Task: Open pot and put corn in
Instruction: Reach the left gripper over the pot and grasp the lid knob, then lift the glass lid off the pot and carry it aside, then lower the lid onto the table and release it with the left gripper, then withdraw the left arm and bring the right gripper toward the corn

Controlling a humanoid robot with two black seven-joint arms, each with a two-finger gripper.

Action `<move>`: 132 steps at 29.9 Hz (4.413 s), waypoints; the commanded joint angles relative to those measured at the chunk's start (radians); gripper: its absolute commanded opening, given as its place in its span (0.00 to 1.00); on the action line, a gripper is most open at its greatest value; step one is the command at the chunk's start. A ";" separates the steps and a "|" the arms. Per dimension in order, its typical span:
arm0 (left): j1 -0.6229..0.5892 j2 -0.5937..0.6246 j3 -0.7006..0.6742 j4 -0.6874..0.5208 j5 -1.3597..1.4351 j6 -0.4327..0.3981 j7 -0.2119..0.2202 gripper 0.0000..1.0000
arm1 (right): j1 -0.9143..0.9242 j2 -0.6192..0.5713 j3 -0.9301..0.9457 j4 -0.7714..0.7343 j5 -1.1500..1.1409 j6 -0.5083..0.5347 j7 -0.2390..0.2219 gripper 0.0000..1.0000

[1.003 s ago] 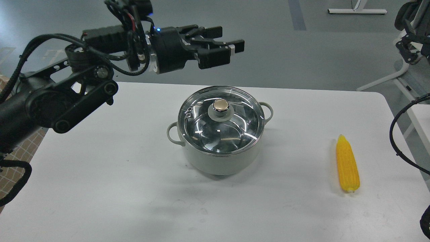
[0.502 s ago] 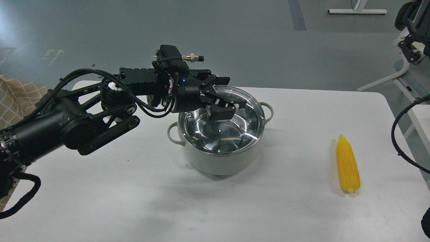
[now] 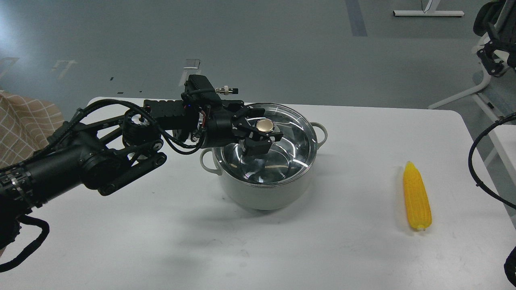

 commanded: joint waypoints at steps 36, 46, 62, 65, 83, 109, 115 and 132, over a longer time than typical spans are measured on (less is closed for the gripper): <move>-0.115 0.228 -0.017 -0.126 -0.123 0.013 -0.031 0.25 | -0.005 0.003 -0.002 0.000 -0.001 0.000 0.000 1.00; 0.023 0.561 -0.009 -0.093 -0.294 0.089 -0.047 0.25 | -0.026 0.000 0.001 0.000 0.000 0.000 0.000 1.00; 0.377 0.512 -0.009 0.215 -0.307 0.324 -0.047 0.24 | -0.029 0.006 -0.001 0.041 -0.001 0.000 0.000 1.00; 0.383 0.468 -0.009 0.277 -0.310 0.347 -0.055 0.24 | -0.034 0.006 -0.001 0.041 -0.001 0.000 0.000 1.00; 0.443 0.380 -0.009 0.345 -0.319 0.402 -0.055 0.45 | -0.078 0.006 -0.002 0.084 -0.001 0.000 0.000 1.00; -0.008 0.415 -0.069 0.343 -1.207 0.231 -0.110 0.86 | -0.132 -0.354 -0.231 0.276 -0.274 0.000 0.000 1.00; -0.077 0.348 -0.179 0.348 -1.662 0.042 -0.110 0.91 | -0.178 -0.374 -0.283 0.411 -0.543 0.000 0.001 1.00; 0.018 0.208 -0.497 0.323 -1.870 -0.303 -0.066 0.97 | -0.420 -0.362 -0.510 0.531 -1.163 -0.022 -0.012 1.00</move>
